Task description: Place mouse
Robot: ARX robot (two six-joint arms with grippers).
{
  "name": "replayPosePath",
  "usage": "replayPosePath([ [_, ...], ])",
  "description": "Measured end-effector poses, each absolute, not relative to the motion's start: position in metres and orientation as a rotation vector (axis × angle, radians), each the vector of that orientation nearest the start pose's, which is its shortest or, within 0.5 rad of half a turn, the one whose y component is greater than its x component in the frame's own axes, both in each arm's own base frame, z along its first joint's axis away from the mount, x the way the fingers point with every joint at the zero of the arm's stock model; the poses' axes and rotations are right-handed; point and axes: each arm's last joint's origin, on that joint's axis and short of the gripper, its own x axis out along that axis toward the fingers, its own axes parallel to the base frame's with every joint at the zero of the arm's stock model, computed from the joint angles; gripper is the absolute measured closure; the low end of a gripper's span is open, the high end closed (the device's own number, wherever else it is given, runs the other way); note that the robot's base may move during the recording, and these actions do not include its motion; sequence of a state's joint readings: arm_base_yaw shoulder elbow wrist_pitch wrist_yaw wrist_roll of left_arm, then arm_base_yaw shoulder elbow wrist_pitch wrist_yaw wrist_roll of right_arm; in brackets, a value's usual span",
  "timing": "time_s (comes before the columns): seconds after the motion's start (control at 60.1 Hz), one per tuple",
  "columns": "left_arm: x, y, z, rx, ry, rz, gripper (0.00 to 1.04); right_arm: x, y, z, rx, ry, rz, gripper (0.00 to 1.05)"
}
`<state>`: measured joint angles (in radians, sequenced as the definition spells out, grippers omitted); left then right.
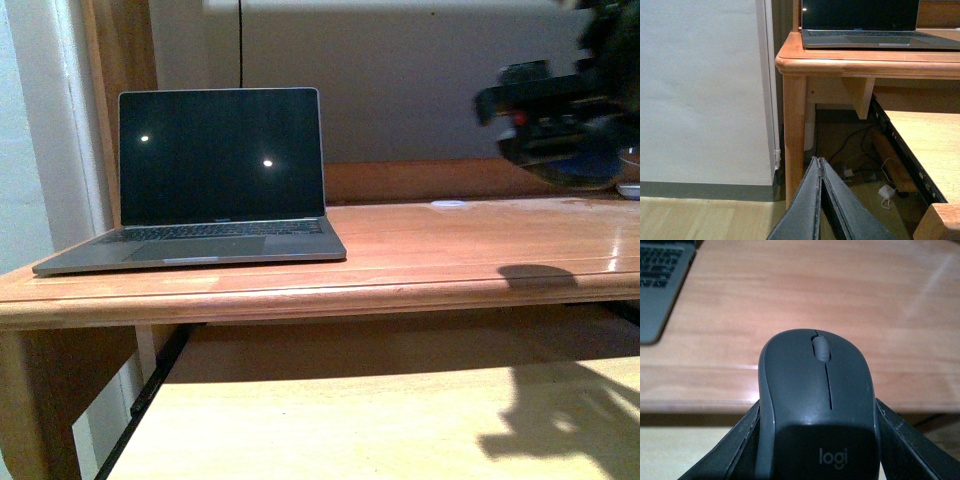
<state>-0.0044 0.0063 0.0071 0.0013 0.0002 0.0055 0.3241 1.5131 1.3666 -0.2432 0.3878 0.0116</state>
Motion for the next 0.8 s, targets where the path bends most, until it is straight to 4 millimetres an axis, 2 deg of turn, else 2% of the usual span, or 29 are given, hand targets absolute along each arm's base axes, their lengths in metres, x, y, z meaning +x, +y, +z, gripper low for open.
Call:
replayPosePath([
  [0.133,0.098,0.000,0.165,0.006,-0.002,-0.005,1.02,0.380,0.137,0.333,-0.159,0.417,-0.100,0.49],
  [0.25,0.098,0.000,0.165,0.005,-0.002,-0.005,1.01,0.410,0.151,0.310,-0.183,0.440,-0.155,0.49],
  [0.333,0.098,0.000,0.165,0.004,-0.002,-0.005,0.87,0.427,0.156,0.295,-0.204,0.448,-0.212,0.49],
  [0.399,0.098,0.000,0.165,0.004,-0.002,-0.005,0.77,0.435,0.157,0.291,-0.209,0.434,-0.258,0.49],
  [0.466,0.098,0.000,0.165,0.004,-0.002,-0.005,0.68,0.439,0.156,0.291,-0.203,0.409,-0.281,0.47],
  [0.599,0.098,0.000,0.166,0.004,-0.002,-0.005,0.47,0.444,0.152,0.299,-0.157,0.337,-0.286,0.25],
  [0.716,0.098,0.000,0.165,0.004,-0.002,-0.005,0.28,0.437,0.138,0.308,-0.110,0.282,-0.258,0.08],
  [0.799,0.098,0.000,0.165,0.004,-0.002,-0.005,0.13,0.422,0.119,0.318,-0.067,0.233,-0.206,0.08],
])
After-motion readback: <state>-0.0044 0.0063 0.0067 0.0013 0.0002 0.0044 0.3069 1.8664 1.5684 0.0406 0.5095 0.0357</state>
